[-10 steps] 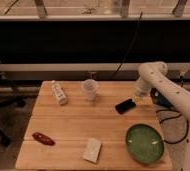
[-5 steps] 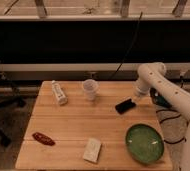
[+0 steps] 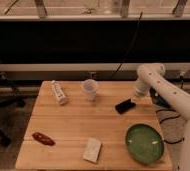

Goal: Push the eraser across the table

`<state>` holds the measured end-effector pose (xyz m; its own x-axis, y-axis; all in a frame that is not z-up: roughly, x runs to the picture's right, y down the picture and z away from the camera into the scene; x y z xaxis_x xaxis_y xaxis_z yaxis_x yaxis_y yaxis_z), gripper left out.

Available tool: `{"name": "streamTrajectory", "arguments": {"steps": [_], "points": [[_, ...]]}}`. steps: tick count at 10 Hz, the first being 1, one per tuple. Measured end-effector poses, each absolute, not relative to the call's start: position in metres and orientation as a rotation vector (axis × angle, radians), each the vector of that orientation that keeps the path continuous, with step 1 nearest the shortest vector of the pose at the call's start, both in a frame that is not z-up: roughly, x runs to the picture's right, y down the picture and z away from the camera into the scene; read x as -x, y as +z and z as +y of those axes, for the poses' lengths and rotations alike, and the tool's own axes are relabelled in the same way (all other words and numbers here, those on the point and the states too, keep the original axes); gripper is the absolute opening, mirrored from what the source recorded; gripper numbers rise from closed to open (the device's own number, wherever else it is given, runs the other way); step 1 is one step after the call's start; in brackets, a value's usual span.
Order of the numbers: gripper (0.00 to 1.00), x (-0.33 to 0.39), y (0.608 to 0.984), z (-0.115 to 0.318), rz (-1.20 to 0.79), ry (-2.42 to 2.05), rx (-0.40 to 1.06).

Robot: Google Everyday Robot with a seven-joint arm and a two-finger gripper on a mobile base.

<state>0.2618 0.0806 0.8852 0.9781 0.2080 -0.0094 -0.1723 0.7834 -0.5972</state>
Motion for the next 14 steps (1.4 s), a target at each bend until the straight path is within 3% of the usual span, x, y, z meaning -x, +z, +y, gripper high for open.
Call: {"name": "streamTrajectory", "arguments": {"steps": [14], "points": [[0.00, -0.291, 0.926, 0.063, -0.029, 0.243, 0.672]]}}
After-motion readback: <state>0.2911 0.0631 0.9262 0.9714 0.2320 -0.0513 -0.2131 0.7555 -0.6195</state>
